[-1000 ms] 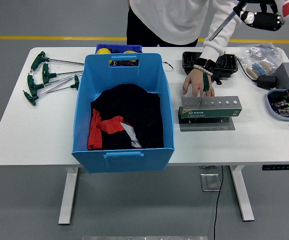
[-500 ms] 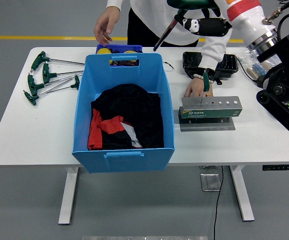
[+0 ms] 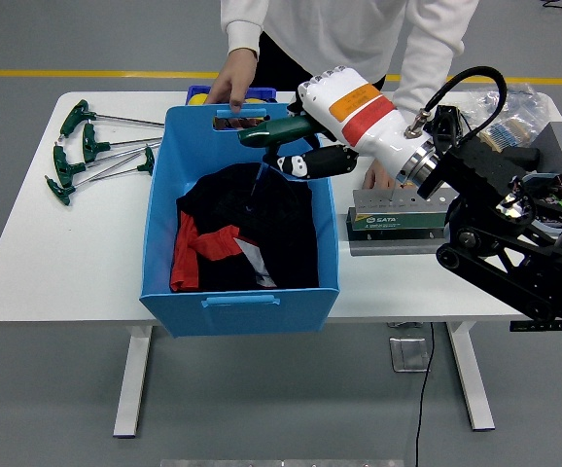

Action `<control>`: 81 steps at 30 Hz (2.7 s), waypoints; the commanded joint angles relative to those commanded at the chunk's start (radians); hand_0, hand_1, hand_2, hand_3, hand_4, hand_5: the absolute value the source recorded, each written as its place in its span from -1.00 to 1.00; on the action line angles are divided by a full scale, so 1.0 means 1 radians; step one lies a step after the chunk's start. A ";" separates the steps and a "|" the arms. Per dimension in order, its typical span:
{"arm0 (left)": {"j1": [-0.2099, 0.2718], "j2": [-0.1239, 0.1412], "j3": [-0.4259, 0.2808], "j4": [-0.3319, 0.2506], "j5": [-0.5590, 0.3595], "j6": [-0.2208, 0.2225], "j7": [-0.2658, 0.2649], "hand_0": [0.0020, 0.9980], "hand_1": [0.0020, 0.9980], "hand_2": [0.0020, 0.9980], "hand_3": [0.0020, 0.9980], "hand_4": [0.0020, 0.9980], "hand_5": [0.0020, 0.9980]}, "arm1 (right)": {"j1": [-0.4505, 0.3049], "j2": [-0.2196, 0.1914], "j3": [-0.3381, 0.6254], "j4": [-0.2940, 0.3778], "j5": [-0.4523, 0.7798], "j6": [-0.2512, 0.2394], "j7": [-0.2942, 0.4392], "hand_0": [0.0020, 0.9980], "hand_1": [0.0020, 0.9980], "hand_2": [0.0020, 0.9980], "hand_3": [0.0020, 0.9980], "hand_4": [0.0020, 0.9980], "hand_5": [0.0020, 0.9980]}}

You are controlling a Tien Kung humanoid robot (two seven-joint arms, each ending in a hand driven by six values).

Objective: Lift tool from toolbox,place it in box,lift tool from toolbox,place it in box

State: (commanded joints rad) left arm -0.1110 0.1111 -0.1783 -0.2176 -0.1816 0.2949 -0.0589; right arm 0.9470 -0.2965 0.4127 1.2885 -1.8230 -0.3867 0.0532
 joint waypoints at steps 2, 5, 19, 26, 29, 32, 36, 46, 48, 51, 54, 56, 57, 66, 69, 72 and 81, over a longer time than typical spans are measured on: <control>0.000 0.001 -0.003 0.001 0.004 0.002 0.000 0.61 0.61 0.64 0.48 0.51 0.28 | 0.007 0.013 -0.031 -0.007 0.009 0.000 0.002 -0.90 -1.00 -1.00 -1.00 0.62 -0.02; 0.000 0.002 -0.004 0.002 0.003 0.004 -0.001 0.61 0.61 0.64 0.48 0.51 0.28 | 0.020 0.024 -0.067 -0.011 0.017 0.005 0.006 -0.90 -1.00 -0.99 -1.00 0.63 -0.02; -0.002 0.005 -0.016 0.004 0.023 0.010 0.003 0.60 0.58 0.64 0.46 0.51 0.27 | 0.075 0.090 -0.140 -0.086 0.013 0.100 0.030 -0.61 -0.79 -0.60 -0.61 0.75 0.08; -0.005 0.007 -0.018 0.004 0.027 0.010 0.003 0.60 0.57 0.63 0.45 0.51 0.27 | 0.089 0.115 -0.148 -0.155 -0.010 0.143 0.025 0.17 0.14 0.34 0.15 0.98 0.16; -0.006 0.008 -0.019 0.004 0.030 0.011 0.003 0.60 0.57 0.63 0.45 0.51 0.27 | 0.093 0.124 -0.145 -0.181 -0.019 0.141 0.022 0.17 0.14 0.34 0.15 0.98 0.16; -0.007 0.008 -0.023 0.004 0.035 0.012 0.004 0.60 0.57 0.63 0.45 0.51 0.27 | 0.096 0.130 -0.142 -0.201 -0.014 0.140 0.021 0.17 0.14 0.34 0.15 0.98 0.16; -0.007 0.009 -0.026 0.004 0.043 0.012 0.006 0.60 0.57 0.62 0.44 0.51 0.27 | 0.093 0.130 -0.140 -0.211 -0.009 0.146 0.020 0.31 0.26 0.44 0.26 0.97 0.15; -0.005 0.010 -0.029 0.003 0.051 0.013 0.008 0.60 0.56 0.62 0.43 0.51 0.28 | 0.066 0.088 -0.093 -0.236 -0.053 0.172 0.012 0.38 0.29 0.44 0.28 1.00 0.18; -0.004 0.010 -0.030 0.004 0.052 0.013 0.008 0.60 0.56 0.62 0.43 0.51 0.28 | 0.062 0.068 -0.068 -0.249 -0.081 0.177 0.008 0.38 0.29 0.44 0.28 1.00 0.18; -0.002 0.010 -0.034 0.004 0.056 0.013 0.009 0.60 0.56 0.62 0.43 0.50 0.27 | 0.059 0.046 -0.036 -0.259 -0.109 0.184 0.005 0.40 0.30 0.45 0.29 1.00 0.22; 0.001 0.010 -0.037 0.004 0.062 0.013 0.012 0.60 0.56 0.62 0.43 0.50 0.27 | 0.053 0.022 0.003 -0.264 -0.118 0.191 0.004 0.40 0.30 0.45 0.29 1.00 0.22; 0.002 0.011 -0.039 0.004 0.066 0.013 0.013 0.60 0.56 0.62 0.43 0.50 0.27 | 0.047 0.012 0.022 -0.268 -0.122 0.196 0.003 0.40 0.30 0.45 0.29 1.00 0.22; 0.002 0.011 -0.041 0.004 0.069 0.013 0.014 0.60 0.56 0.62 0.42 0.50 0.27 | 0.043 0.007 0.031 -0.272 -0.124 0.199 0.003 0.41 0.30 0.45 0.28 1.00 0.24; 0.006 0.009 -0.041 0.003 0.068 0.013 0.014 0.60 0.55 0.61 0.42 0.50 0.27 | -0.021 -0.039 0.127 -0.305 -0.147 0.222 -0.004 0.42 0.31 0.45 0.29 1.00 0.27; 0.005 0.008 -0.033 0.003 0.056 0.013 0.011 0.60 0.55 0.61 0.42 0.50 0.27 | -0.055 -0.060 0.180 -0.308 -0.140 0.263 -0.041 0.43 0.32 0.46 0.31 1.00 0.30; 0.004 0.006 -0.030 0.004 0.048 0.012 0.010 0.60 0.55 0.61 0.42 0.50 0.27 | -0.077 -0.072 0.218 -0.318 -0.133 0.285 -0.064 0.43 0.32 0.46 0.31 1.00 0.30; 0.005 0.002 -0.031 0.003 0.049 0.011 0.014 0.59 0.55 0.61 0.42 0.50 0.27 | -0.125 -0.100 0.279 -0.303 -0.130 0.261 -0.119 0.09 0.08 0.27 0.41 1.00 0.40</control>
State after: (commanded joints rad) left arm -0.1060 0.1135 -0.2090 -0.2145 -0.1326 0.3062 -0.0446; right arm 0.8223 -0.3964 0.6919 0.9858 -1.9527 -0.1262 -0.0653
